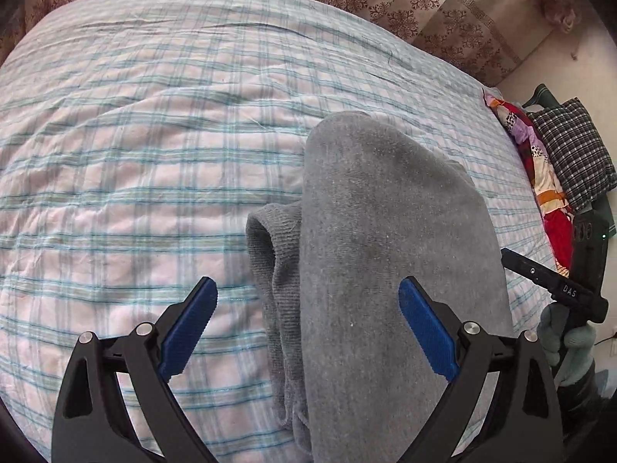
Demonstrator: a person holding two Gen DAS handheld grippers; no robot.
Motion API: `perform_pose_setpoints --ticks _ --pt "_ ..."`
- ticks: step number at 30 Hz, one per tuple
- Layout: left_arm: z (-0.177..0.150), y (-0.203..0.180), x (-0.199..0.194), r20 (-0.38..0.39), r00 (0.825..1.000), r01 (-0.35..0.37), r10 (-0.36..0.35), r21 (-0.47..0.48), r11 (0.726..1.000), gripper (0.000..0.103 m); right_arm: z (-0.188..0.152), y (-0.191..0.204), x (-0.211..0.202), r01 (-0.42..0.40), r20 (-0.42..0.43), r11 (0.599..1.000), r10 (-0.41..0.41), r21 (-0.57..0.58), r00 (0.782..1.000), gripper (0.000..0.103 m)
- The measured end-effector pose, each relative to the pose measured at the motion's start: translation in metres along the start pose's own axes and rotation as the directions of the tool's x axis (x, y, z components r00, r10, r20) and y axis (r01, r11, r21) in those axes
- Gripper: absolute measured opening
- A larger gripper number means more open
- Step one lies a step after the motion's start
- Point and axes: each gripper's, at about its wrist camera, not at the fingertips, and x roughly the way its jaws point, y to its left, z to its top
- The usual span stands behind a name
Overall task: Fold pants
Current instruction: 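Close the left tool on the end of the folded bundle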
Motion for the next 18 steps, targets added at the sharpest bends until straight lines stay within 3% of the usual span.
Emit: perform_pose_setpoints --ticks 10,18 --pt "0.005 0.015 0.032 -0.068 0.985 0.155 -0.158 -0.052 0.987 0.096 0.002 -0.005 0.028 -0.118 -0.076 0.990 0.124 0.079 0.989 0.077" --pt "0.011 0.021 0.047 -0.101 0.967 0.230 -0.234 -0.047 0.972 0.098 0.000 -0.002 0.052 -0.181 -0.109 0.976 0.194 0.122 0.975 0.080"
